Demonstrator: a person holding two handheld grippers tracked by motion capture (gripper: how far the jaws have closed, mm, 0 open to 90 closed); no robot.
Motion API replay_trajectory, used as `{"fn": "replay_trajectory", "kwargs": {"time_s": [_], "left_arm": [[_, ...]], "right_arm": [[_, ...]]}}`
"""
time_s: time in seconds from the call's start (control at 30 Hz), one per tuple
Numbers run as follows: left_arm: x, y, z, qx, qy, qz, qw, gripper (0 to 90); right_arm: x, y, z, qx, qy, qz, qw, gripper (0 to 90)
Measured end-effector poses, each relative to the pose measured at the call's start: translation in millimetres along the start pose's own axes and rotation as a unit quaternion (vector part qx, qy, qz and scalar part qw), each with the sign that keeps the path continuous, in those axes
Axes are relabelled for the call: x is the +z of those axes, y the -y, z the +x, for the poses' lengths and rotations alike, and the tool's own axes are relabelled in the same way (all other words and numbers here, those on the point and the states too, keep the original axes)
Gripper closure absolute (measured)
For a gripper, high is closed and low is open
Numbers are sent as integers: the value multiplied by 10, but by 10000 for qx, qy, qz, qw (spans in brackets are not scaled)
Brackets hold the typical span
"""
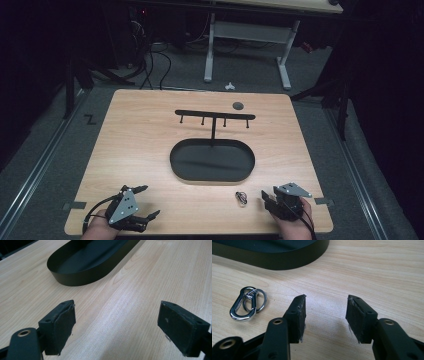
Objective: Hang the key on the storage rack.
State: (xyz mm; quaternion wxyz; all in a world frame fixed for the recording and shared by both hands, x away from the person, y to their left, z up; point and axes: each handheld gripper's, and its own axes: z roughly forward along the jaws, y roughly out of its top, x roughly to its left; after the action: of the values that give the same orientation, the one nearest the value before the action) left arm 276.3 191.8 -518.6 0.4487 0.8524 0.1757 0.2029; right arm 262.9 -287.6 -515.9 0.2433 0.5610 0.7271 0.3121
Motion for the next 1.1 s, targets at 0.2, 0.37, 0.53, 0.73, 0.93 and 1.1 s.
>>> {"fn": "replay_trajectory", "kwargs": {"time_s": [0.2,0.37,0.53,0.73,0.93,1.1], "left_arm": [[5,-5,1,-5,-3,4,10000,153],[1,-2,5,-16,-2,-3,10000,153],[-5,-5,15,-50,-11,-30,10000,153],[-17,-6,19,-82,-24,-68,9999,153],[-27,-8,35,-146,-81,-138,9998,153],[-42,7,86,-335,-56,-256,9991,153]], "right_arm": [[-2,20,-9,-21,71,-55,10000,456],[-5,14,5,-72,54,-89,9999,437],[-2,16,11,-32,6,-91,10000,430],[-8,5,-1,13,29,-147,9999,426],[-9,-1,34,-204,35,-90,9997,421],[-7,-21,90,-322,38,-126,9994,402]]}}
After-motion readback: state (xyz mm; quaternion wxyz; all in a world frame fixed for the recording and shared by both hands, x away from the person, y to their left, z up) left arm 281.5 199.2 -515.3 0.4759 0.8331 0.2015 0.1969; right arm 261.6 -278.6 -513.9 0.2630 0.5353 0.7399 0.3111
